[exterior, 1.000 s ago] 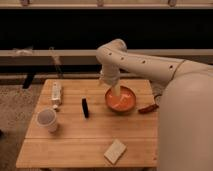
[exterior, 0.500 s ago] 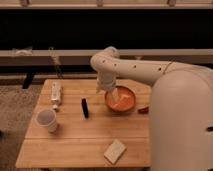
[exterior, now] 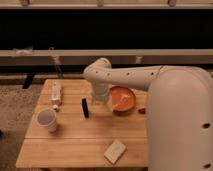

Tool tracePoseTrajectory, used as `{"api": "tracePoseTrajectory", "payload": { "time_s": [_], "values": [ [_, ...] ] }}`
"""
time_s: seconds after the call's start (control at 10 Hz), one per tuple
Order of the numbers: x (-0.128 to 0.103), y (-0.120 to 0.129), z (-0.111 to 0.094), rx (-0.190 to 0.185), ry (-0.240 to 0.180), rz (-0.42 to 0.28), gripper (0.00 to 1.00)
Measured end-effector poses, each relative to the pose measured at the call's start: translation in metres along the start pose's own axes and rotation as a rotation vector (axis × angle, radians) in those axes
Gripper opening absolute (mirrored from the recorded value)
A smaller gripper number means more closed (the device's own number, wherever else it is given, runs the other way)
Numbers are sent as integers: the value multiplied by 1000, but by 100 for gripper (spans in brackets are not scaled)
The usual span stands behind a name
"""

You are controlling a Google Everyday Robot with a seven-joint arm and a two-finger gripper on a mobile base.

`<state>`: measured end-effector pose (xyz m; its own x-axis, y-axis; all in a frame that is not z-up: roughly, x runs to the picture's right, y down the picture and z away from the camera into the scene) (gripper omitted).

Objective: Knock the eraser over

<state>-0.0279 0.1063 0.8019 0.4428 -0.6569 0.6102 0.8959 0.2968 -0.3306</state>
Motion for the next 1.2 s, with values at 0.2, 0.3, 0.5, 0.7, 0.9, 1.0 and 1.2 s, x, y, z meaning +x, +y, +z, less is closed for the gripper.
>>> {"api": "tracePoseTrajectory", "payload": {
  "time_s": [0.2,0.3,0.5,0.7,0.9,1.0,1.2],
  "values": [
    [-11,-14,5,-6,-14,-31,74],
    [-16,-21,7,-7,-23,-46,74],
    [-28,-34,8,-2,-36,-76,74],
    [-40,-45,5,7,-46,-110,74],
    [-45,-52,-1,25,-47,-131,74],
    [-43,-53,-6,39,-47,-138,74],
    [-39,-51,-17,79,-47,-150,74]
  ]
}}
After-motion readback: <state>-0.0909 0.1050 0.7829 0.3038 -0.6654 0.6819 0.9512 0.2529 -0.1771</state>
